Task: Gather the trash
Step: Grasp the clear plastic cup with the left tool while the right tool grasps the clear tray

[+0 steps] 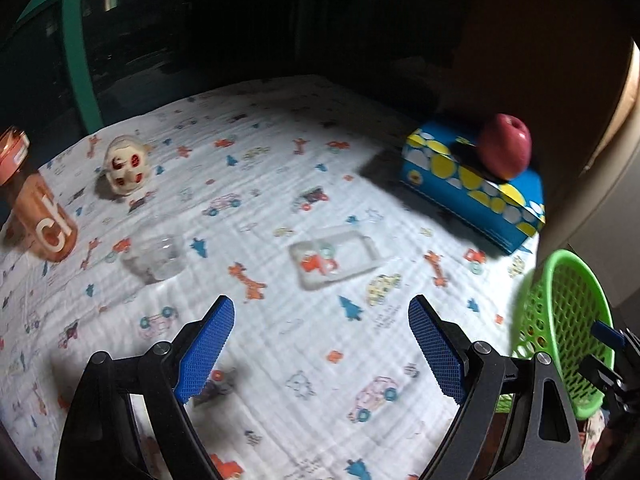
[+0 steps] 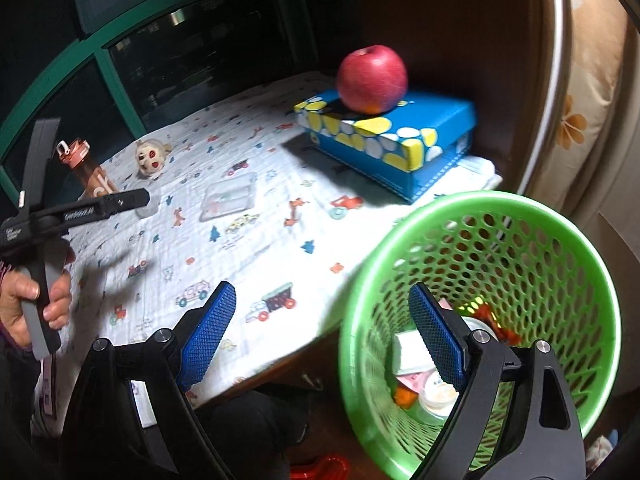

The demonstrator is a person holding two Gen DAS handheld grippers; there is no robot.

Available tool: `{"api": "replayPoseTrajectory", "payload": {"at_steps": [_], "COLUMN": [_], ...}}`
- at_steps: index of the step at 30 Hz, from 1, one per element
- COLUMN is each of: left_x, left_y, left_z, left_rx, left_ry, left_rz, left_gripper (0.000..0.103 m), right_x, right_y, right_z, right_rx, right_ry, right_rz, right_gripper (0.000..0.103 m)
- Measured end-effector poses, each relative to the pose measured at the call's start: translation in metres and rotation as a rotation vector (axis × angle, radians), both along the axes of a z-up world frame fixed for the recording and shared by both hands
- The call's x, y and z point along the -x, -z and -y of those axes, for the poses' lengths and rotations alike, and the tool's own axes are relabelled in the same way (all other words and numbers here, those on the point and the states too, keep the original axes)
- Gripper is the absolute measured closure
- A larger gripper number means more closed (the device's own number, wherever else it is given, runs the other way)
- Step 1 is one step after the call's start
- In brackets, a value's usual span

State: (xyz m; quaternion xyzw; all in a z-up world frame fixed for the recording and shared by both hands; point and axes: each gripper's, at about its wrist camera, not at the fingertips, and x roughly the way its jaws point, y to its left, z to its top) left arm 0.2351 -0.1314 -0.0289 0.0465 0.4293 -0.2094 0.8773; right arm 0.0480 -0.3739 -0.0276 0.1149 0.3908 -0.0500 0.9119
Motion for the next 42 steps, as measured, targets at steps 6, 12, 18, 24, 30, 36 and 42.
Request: {"api": "replayPoseTrajectory", "payload": {"at_steps": [6, 12, 18, 24, 30, 36, 42], "left_x": [-0.051, -0.096, -0.128, -0.149, -0.159, -0.161, -0.154], "left_y": [0.012, 0.029, 0.048, 0.065, 0.077, 0.084, 0.082], "left_z": [-0.051, -0.080, -0.092, -0.095, -0.092, -0.095, -0.104], "left_rx": [-0.006, -0.009, -0.012, -0.004, 0.011, 0.056, 0.075], "left_ry": [-0.187, -0.293, -0.337, -0.349, -0.337, -0.325, -0.322], "left_rz": [-0.026, -0.072, -0.119, -0.164, -0.190, -0.215, -0.201], "left_gripper": [0.017, 0.017, 0.017, 0.017, 0.024, 0.041, 0.044], "right_x": [-0.023, -0.046, -0.065, -0.084, -0.107, -0.135, -0.169], "right_y": [0.004, 0.010, 0.015, 0.020, 0.025, 0.034, 0.046], "right_z": [-0.023, -0.041, -0.051, -0.058, -0.067, -0.076, -0.088], "right_rx": [-0.001, 0.000, 0.003, 0.000, 0.005, -0.003, -0.004], "right_ry": [-0.050, -0.096, -0.121, -0.141, -0.165, -0.185, -0.206], "right_rz": [-0.014, -0.034, -0.050, -0.060, -0.069, -0.088, -0.107], "right_gripper": [0.016, 0.016, 0.016, 0.016, 0.016, 0.016, 0.016]}}
